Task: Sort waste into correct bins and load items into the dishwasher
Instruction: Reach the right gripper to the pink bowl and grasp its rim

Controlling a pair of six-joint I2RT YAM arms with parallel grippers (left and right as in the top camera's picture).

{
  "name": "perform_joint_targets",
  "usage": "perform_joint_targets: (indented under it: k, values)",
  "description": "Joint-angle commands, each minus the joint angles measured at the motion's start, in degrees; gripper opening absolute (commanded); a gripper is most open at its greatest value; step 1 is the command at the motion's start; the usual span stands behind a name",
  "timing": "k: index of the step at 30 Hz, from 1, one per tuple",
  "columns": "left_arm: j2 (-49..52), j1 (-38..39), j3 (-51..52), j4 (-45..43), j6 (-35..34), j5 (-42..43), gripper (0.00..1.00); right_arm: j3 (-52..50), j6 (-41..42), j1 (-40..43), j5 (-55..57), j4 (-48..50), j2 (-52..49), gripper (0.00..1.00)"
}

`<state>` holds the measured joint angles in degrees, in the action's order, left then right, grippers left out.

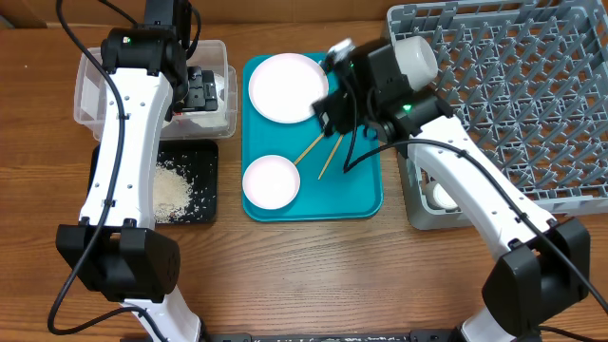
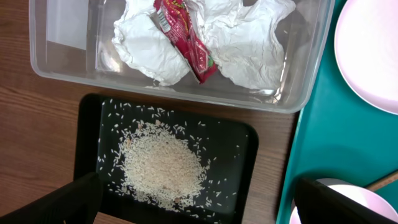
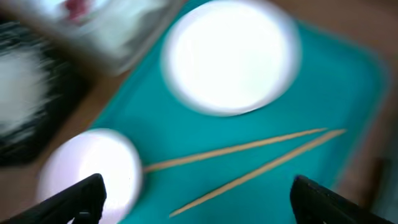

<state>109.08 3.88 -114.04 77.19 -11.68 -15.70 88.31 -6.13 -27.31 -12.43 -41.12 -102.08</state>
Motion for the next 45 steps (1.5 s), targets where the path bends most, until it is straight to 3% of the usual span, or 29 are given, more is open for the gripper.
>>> perform_joint_targets:
  k: [1, 4, 8, 10, 15, 21, 27, 35, 45]
  values:
    - [-1.53, -0.22, -1.2, 0.13, -0.33, -0.81, 1.0, 0.13, 1.92, -0.76, -20.9, -2.54, -0.37, 1.0]
    - [-1.53, -0.22, -1.2, 0.13, -0.33, -0.79, 1.0, -1.07, 3.65, -1.66, -23.69, -4.87, -0.37, 1.0]
    - [-1.53, -0.22, -1.2, 0.13, -0.33, -0.79, 1.0, -3.89, 7.5, -2.71, -23.47, -5.09, -0.39, 0.81]
    - [-1.53, -0.22, -1.2, 0.13, -0.33, -0.79, 1.0, -5.2, 14.03, -3.17, -19.17, -4.55, -0.44, 0.71]
    - [-1.53, -0.22, -1.2, 0.13, -0.33, -0.79, 1.0, -8.02, 35.8, -3.54, -0.55, -4.5, -0.5, 0.63]
    - [-1.53, -0.22, -1.2, 0.13, -0.33, -0.79, 1.0, -8.24, 46.82, -4.37, 1.49, -2.12, -1.64, 0.62]
    - [-1.53, -0.22, -1.2, 0.13, -0.33, -0.79, 1.0, -8.24, 51.56, -7.76, 3.85, -0.52, -5.2, 0.55]
    - [-1.53, -0.22, -1.2, 0.13, -0.33, -0.79, 1.0, -8.24, 51.84, -9.94, 3.8, -0.52, -10.93, 0.47]
    - [-1.53, -0.22, -1.2, 0.13, -0.33, -0.79, 1.0, -8.24, 52.22, -9.97, 3.41, -0.28, -11.96, 0.16]
